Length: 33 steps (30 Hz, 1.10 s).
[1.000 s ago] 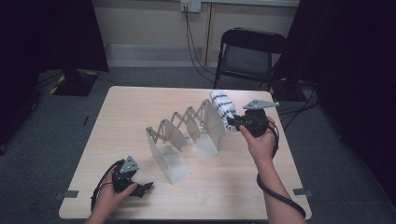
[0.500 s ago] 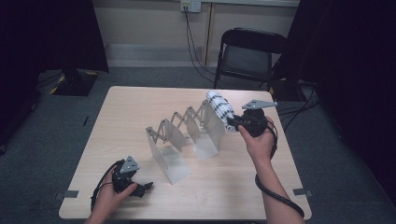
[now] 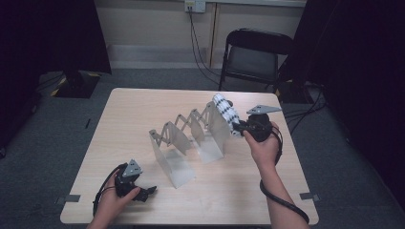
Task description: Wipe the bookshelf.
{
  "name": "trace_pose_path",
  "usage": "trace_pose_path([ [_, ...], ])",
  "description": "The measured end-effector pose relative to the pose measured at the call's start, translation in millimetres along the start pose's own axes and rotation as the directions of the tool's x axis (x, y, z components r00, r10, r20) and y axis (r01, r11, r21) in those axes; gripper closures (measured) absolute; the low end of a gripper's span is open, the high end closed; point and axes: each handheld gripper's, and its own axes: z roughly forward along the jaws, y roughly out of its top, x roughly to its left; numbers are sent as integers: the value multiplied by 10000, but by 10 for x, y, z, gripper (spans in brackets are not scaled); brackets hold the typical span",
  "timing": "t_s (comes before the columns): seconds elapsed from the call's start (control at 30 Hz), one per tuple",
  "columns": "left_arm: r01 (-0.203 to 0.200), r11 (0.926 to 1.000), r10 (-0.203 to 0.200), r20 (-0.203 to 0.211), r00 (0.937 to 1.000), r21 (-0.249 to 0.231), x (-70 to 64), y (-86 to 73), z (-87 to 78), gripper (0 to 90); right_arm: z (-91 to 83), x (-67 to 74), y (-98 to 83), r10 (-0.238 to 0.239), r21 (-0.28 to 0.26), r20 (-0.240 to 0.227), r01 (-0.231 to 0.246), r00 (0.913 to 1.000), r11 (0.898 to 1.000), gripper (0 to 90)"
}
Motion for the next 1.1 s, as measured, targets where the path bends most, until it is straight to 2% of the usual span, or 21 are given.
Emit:
trace_pose_path([
  [0.37, 13, 10000, -13, -13, 10000, -31, -2, -1, 2, 0, 184, 20, -180, 126, 542, -21, -124, 9999, 9985, 778],
  [0.9, 16, 10000, -16, -9, 10000, -27, -2, -1, 2, 0, 506, -22, -458, 523, 874, -213, -503, 9984, 9949, 777],
  [1.1, 10, 10000, -10, -10, 10000, -26, -2, -1, 1, 0, 597, -23, -576, 513, 1153, -206, -486, 9985, 9921, 777],
])
